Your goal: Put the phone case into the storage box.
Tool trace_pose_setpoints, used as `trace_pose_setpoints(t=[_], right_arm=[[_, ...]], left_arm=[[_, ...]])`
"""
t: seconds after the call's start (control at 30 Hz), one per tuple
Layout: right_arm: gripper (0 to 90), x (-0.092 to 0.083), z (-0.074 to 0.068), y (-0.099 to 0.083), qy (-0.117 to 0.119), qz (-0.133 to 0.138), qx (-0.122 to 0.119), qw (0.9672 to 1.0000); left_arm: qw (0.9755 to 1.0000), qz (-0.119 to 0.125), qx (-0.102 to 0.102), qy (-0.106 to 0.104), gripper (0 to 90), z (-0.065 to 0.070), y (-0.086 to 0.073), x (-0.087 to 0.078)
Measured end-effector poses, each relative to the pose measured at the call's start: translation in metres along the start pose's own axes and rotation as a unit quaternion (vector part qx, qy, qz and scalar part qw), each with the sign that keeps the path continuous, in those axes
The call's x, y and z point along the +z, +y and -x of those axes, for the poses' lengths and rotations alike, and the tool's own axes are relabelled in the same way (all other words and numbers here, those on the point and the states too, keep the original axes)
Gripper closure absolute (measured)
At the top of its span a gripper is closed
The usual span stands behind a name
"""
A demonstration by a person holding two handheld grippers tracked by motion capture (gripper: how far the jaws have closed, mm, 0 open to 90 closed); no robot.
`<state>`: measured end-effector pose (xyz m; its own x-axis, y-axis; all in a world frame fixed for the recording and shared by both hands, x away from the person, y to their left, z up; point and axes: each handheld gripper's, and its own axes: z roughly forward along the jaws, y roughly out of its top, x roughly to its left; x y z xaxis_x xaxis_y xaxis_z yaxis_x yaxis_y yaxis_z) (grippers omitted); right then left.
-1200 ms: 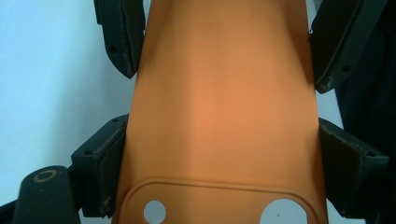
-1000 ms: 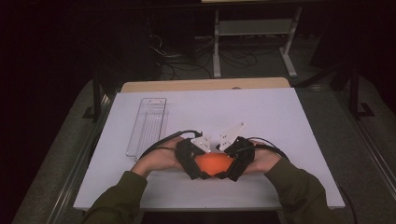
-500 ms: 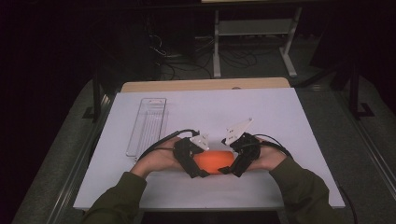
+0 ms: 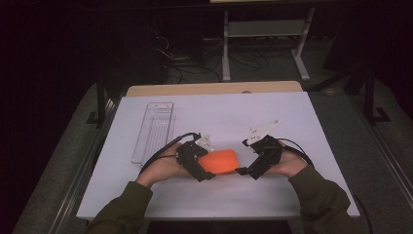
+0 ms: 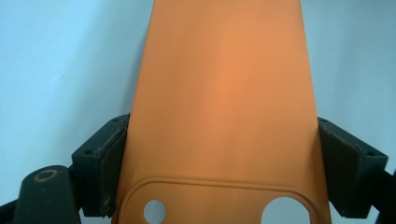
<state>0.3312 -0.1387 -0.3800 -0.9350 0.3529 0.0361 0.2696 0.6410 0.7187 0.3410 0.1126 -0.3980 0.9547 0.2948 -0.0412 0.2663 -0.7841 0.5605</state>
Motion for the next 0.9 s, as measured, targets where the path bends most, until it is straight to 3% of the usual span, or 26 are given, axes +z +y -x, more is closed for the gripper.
trace_pose_setpoints(t=[0.13, 0.2, 0.27, 0.33, 0.37, 0.43, 0.57, 0.73, 0.9], right_arm=[[0.0, -0.006, 0.001, -0.005, -0.027, 0.008, 0.032, 0.9991], [0.0, -0.009, 0.001, -0.006, -0.040, 0.020, 0.057, 0.9973], [0.0, -0.011, 0.001, -0.009, -0.050, 0.027, 0.072, 0.9958], [0.0, -0.011, 0.002, -0.013, -0.062, 0.029, 0.082, 0.9943], [0.0, -0.011, 0.001, -0.015, -0.066, 0.030, 0.092, 0.9932], [0.0, -0.011, 0.001, -0.017, -0.074, 0.035, 0.102, 0.9914], [0.0, -0.010, -0.001, -0.021, -0.102, 0.047, 0.114, 0.9871], [0.0, -0.003, -0.005, -0.029, -0.141, 0.036, 0.134, 0.9803], [0.0, 0.001, -0.004, -0.033, -0.153, 0.034, 0.137, 0.9781]], left_arm=[[0.9996, 0.002, -0.024, 0.018, 14.9, -0.006, -0.001, -0.008], [0.9988, 0.009, -0.042, 0.025, 14.9, -0.008, -0.002, -0.013], [0.9978, 0.018, -0.056, 0.032, 14.9, -0.010, -0.003, -0.016], [0.9974, 0.011, -0.057, 0.043, 14.9, -0.014, -0.004, -0.021], [0.9962, 0.018, -0.073, 0.045, 14.9, -0.015, -0.005, -0.022], [0.9953, 0.017, -0.080, 0.053, 14.9, -0.017, -0.005, -0.024], [0.9928, 0.022, -0.099, 0.064, 14.9, -0.018, -0.004, -0.026], [0.9908, 0.014, -0.113, 0.073, 14.9, -0.020, -0.007, -0.023], [0.9895, 0.013, -0.124, 0.073, 14.9, -0.023, -0.009, -0.021]])
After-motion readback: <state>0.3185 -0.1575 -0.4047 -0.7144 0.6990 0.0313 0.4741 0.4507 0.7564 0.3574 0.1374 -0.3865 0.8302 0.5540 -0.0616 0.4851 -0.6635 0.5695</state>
